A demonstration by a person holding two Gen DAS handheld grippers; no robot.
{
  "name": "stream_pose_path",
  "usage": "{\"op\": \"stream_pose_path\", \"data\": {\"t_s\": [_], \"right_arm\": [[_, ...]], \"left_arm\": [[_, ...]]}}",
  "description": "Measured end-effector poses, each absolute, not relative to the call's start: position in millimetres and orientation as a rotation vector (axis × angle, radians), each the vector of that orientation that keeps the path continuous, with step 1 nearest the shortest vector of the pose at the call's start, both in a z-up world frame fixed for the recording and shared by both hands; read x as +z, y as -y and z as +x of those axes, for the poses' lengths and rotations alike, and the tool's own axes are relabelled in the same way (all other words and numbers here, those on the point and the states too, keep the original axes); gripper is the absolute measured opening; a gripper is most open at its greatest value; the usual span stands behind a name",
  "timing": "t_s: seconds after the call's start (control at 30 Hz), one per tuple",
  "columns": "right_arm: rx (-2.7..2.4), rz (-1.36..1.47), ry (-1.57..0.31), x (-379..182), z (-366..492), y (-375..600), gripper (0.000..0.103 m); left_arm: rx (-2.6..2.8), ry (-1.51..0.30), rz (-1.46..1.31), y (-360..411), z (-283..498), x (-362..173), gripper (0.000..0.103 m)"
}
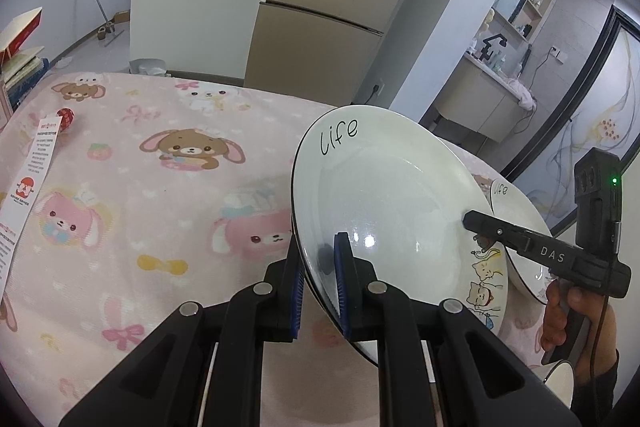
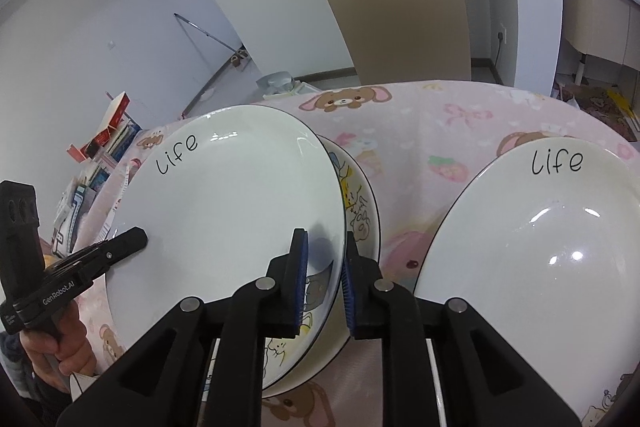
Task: Organize plates and bowls
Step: 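Carry the tilted plate over another white 'life' plate with the left gripper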
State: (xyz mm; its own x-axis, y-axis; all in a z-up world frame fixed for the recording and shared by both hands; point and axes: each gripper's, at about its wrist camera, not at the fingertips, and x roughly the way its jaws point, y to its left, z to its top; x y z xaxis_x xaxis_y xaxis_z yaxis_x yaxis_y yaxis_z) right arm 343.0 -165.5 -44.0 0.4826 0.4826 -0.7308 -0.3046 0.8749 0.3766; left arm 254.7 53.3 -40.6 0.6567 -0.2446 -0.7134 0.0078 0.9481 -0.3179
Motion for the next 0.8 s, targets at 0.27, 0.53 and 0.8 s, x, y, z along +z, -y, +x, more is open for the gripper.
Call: {"op": "stream_pose_path", "data": {"t_s": [0.27, 0.53, 0.8], "right_arm": [[0.46, 0.101, -0.932, -41.8, 337.2, 157.8, 0.018], [0.46, -0.058, -0.925, -38.9, 329.4, 144.7, 0.019], [0.446, -0.14, -0.905, -36.3, 323.0, 139.7, 0.021]], "left_arm": [[-0.147, -0.843, -0.279, -51.0, 255.7, -44.1, 0.015], [-0.109, -0.848, -0.241, -49.6, 259.5, -52.6, 0.018], [-0.077, -0.828, -0.187, -44.1, 258.9, -53.7, 0.019]]}}
